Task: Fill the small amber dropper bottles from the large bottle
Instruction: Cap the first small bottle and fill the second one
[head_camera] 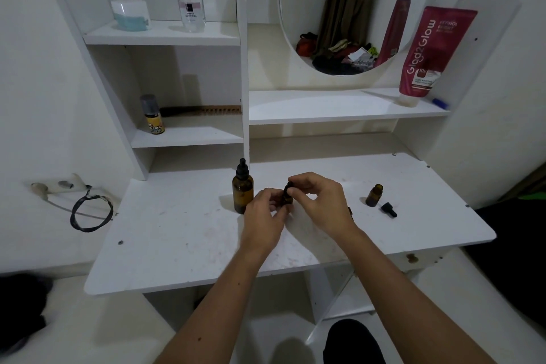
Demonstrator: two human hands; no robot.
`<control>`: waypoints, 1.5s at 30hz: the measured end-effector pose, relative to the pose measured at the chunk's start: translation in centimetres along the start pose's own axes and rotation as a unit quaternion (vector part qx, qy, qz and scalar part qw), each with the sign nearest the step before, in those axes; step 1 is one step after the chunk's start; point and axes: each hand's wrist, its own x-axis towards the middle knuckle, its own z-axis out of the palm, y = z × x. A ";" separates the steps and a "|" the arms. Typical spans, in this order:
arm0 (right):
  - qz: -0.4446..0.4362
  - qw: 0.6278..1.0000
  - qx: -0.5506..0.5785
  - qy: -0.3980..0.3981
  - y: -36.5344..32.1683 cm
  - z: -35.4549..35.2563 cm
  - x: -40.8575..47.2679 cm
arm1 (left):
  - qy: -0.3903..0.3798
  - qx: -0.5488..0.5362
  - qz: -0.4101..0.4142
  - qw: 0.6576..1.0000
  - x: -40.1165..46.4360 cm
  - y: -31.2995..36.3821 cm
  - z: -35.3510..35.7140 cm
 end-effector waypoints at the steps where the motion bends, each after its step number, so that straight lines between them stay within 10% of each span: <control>1: -0.001 1.000 -0.002 0.006 0.0 0.0 0.0 | 0.001 -0.001 0.001 1.000 0.0 0.0 0.0; 45: -0.038 0.998 -0.040 -0.004 -0.1 -0.4 0.3 | 0.008 0.014 0.011 1.000 -0.1 0.6 -0.2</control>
